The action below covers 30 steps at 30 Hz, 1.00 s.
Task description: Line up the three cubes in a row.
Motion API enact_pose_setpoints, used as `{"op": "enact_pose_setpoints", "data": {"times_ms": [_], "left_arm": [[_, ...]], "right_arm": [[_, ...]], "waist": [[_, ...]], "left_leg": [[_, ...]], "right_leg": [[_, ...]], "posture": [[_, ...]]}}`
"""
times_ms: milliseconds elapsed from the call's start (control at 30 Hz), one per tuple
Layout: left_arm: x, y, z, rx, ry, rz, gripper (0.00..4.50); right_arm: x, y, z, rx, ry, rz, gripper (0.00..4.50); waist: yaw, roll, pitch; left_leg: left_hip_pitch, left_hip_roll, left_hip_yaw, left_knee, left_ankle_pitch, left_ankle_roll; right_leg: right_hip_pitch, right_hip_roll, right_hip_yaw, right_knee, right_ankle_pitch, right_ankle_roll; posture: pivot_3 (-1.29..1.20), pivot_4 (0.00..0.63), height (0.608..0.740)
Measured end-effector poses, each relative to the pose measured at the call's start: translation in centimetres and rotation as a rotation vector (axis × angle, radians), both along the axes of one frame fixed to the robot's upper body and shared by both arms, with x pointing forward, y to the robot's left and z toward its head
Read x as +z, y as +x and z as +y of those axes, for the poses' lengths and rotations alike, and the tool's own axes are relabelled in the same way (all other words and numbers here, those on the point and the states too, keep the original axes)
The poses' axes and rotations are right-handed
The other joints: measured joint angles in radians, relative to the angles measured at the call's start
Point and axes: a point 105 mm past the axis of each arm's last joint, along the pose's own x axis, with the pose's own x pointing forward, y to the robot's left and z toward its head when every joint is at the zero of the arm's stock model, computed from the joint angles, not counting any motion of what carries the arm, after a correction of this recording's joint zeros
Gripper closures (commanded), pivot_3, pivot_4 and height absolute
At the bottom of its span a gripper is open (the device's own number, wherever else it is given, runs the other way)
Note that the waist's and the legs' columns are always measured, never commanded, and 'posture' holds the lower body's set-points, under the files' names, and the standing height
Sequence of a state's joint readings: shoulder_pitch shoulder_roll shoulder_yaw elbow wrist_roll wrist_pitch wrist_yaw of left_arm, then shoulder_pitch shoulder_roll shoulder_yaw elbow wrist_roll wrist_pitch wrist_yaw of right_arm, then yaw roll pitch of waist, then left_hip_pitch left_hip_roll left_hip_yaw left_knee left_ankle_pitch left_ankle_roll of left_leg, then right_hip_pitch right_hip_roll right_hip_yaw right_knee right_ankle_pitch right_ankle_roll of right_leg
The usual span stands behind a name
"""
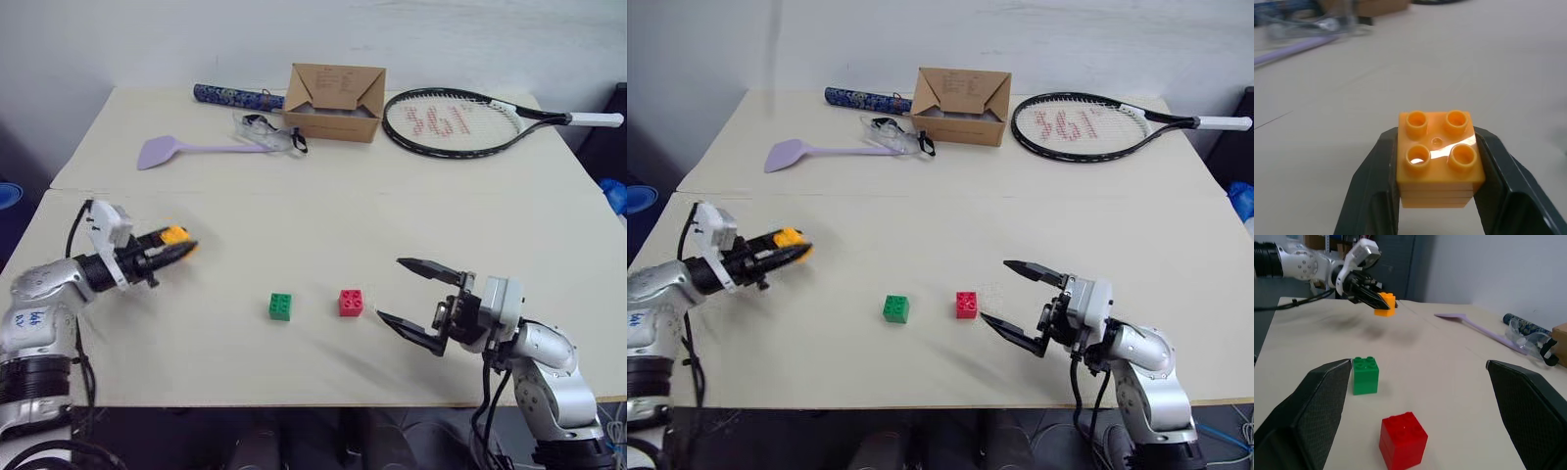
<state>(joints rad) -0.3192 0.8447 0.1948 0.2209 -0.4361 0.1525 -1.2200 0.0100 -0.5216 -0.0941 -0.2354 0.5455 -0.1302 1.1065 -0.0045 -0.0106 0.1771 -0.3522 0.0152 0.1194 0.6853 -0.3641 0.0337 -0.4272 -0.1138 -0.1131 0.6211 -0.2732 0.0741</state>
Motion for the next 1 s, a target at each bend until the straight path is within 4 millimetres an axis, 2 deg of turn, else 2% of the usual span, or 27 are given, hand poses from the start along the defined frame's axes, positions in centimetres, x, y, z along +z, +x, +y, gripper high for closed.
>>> {"op": "enact_pose_setpoints", "data": {"times_ms": [133, 200, 300, 433, 567, 867, 933, 1000], "left_arm": [[-2.3, -2.7, -2.4, -0.321, 0.111, 0.066, 3.0], [-2.8, -2.5, -3.0, -0.39, 0.135, 0.046, 3.0], [-2.6, -1.0, -3.5, -0.402, 0.135, -0.036, 3.0], [-3.2, -0.1, -3.4, -0.399, 0.16, -0.047, 3.0], [-4.6, -0.3, -3.3, -0.42, 0.187, -0.002, 3.0], [-4.9, -0.5, -2.6, -0.437, 0.24, 0.033, 3.0], [-4.9, -0.3, -2.5, -0.432, 0.249, 0.036, 2.2], [-5.2, -0.3, -2.1, -0.414, 0.254, 0.059, 1.69]], "right_arm": [[-1.0, -0.4, -0.9, 0.024, -0.055, 0.024, 0.0], [-1.0, -0.5, -1.3, 0.021, -0.067, 0.024, 0.0], [-1.0, -0.6, -1.5, 0.019, -0.071, 0.022, 0.0], [-1.7, -1.1, -1.9, 0.002, -0.07, 0.052, 0.0], [-1.7, -1.4, -2.0, -0.011, -0.072, 0.056, 0.0], [-1.2, -1.3, -2.2, -0.033, -0.075, 0.037, 0.0], [-1.2, -1.2, -2.2, -0.035, -0.075, 0.036, 0.0], [-1.0, -1.1, -2.2, -0.036, -0.074, 0.031, 0.0]], "waist": [[0.005, 0.001, 0.001], [0.007, 0.001, 0.001], [0.005, 0.001, 0.001], [0.001, 0.001, 0.001], [0.002, 0.001, 0.001], [0.004, 0.001, 0.001], [0.004, 0.001, 0.001], [0.004, 0.001, 0.001]], "left_leg": [[0.0, 0.0, 0.0, 0.0, 0.0, 0.001], [-0.001, 0.0, 0.0, 0.0, 0.0, 0.001], [-0.001, 0.0, 0.0, 0.0, 0.0, 0.001], [-0.001, 0.0, 0.0, 0.0, 0.0, 0.001], [-0.001, 0.0, 0.001, 0.001, 0.001, 0.002], [-0.001, 0.0, 0.0, 0.001, 0.001, 0.002], [-0.001, 0.0, 0.0, 0.001, 0.001, 0.002], [-0.001, 0.0, 0.0, 0.001, 0.001, 0.002]], "right_leg": [[0.0, 0.0, 0.0, 0.0, 0.0, 0.0], [0.0, 0.0, 0.0, 0.0, 0.0, 0.0], [0.0, 0.0, 0.0, 0.001, 0.0, 0.0], [0.0, 0.001, -0.003, 0.001, 0.0, 0.0], [0.0, 0.0, -0.003, 0.001, 0.0, 0.0], [0.0, 0.0, 0.0, 0.001, 0.0, 0.0], [0.0, 0.0, 0.0, 0.001, 0.0, 0.0], [0.0, 0.0, -0.001, 0.001, 0.0, 0.0]], "posture": [[0.0, 0.15, 0.74], [0.0, 0.15, 0.74], [0.0, 0.15, 0.74], [0.0, 0.15, 0.74], [0.0, 0.15, 0.74], [0.0, 0.15, 0.74], [0.0, 0.15, 0.74], [0.0, 0.15, 0.74]]}}
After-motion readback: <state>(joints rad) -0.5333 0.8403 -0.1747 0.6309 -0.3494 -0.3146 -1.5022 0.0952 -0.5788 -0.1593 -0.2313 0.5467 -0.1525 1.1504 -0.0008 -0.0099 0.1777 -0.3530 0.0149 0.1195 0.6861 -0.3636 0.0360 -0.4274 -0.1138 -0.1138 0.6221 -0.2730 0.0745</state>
